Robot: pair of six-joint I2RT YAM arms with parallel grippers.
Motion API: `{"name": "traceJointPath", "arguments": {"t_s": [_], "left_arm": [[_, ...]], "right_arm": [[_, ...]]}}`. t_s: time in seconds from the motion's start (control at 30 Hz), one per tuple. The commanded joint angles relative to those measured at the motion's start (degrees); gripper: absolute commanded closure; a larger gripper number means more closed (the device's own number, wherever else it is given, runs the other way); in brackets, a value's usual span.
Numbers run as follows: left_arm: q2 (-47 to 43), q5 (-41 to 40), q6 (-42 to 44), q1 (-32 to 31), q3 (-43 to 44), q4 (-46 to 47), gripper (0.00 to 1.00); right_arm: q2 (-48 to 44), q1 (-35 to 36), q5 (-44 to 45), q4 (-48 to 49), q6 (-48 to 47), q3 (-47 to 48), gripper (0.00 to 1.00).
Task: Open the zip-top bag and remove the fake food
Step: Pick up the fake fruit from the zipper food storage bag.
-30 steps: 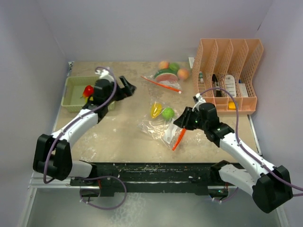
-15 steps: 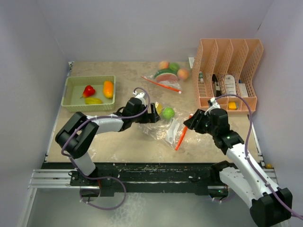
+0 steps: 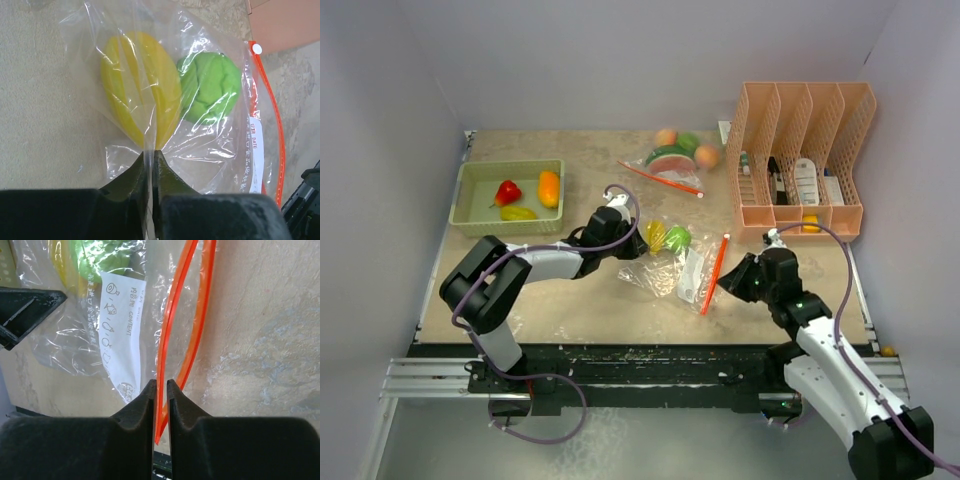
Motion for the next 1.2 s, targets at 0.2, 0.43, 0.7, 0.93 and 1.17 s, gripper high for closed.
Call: {"name": "traceJointPath", "arguments": {"t_s": [0.2, 0.43, 0.7, 0.93, 1.17], "left_arm": [[-1.4, -0.4, -1.7, -0.3, -1.9, 3.8, 1.0], [-1.4, 0.3, -1.8, -0.4, -2.7, 4.4, 1.0], [-1.1, 0.6, -2.1, -1.0, -2.8, 4.6, 1.0], [-1.7, -0.3, -2.4, -2.3, -3.0, 4.2, 1.0], [-1.5, -0.9, -2.4, -2.5, -2.9, 3.9, 1.0]], "right_arm": [[6.9, -0.5, 5.4, 6.1, 2.3, 0.0, 0.93], [13.0, -0.5, 3.2, 15.1, 2.2, -0.1, 0.95], [23.3, -0.5, -3.9, 28.6, 1.2, -0.3, 0.99], [26.8, -0.5, -13.5, 43.0, -0.7, -2.3, 0.94], [23.7, -0.5, -14.0, 50.7, 0.7, -7.7, 0.86]]}}
